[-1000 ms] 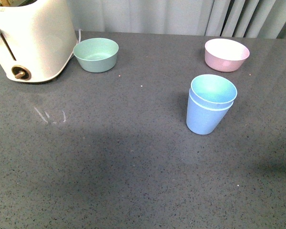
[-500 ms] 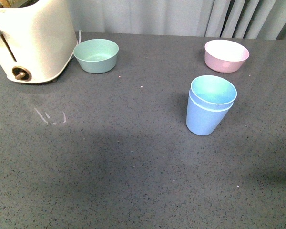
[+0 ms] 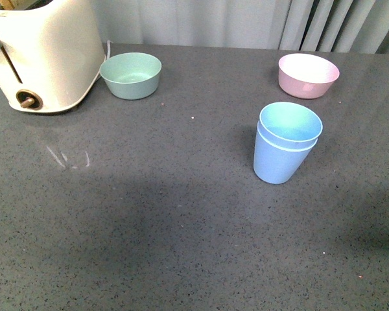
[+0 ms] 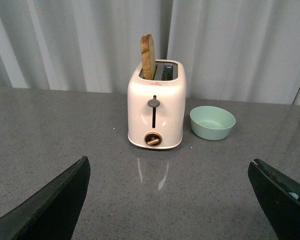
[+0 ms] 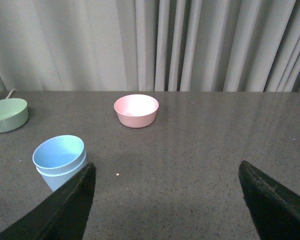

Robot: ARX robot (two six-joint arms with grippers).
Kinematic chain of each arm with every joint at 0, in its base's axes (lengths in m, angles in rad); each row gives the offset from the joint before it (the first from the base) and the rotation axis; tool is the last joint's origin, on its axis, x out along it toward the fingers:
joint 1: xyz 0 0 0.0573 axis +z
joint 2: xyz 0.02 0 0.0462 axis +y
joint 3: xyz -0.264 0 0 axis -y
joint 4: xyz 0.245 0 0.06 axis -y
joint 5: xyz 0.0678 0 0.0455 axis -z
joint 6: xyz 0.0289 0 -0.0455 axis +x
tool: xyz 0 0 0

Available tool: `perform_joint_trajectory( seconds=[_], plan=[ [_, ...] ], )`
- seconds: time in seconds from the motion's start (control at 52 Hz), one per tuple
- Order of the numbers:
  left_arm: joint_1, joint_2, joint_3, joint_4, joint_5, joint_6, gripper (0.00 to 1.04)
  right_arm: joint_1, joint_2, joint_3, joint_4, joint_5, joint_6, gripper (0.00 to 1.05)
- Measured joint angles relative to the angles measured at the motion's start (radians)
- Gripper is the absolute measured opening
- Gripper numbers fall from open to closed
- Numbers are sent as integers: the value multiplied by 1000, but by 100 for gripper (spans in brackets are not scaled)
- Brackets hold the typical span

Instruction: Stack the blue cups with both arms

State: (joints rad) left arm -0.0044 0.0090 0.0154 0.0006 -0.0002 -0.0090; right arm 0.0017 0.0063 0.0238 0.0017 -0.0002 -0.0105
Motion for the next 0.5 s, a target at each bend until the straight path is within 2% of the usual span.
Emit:
perform_joint_trajectory(
  seconds=[0.077, 0.5],
  plan=[
    [0, 0, 0, 0, 0, 0, 96, 0, 0, 0, 0, 0, 2, 97],
    [0, 0, 0, 0, 0, 0, 96, 0, 0, 0, 0, 0, 1, 96]
  ],
)
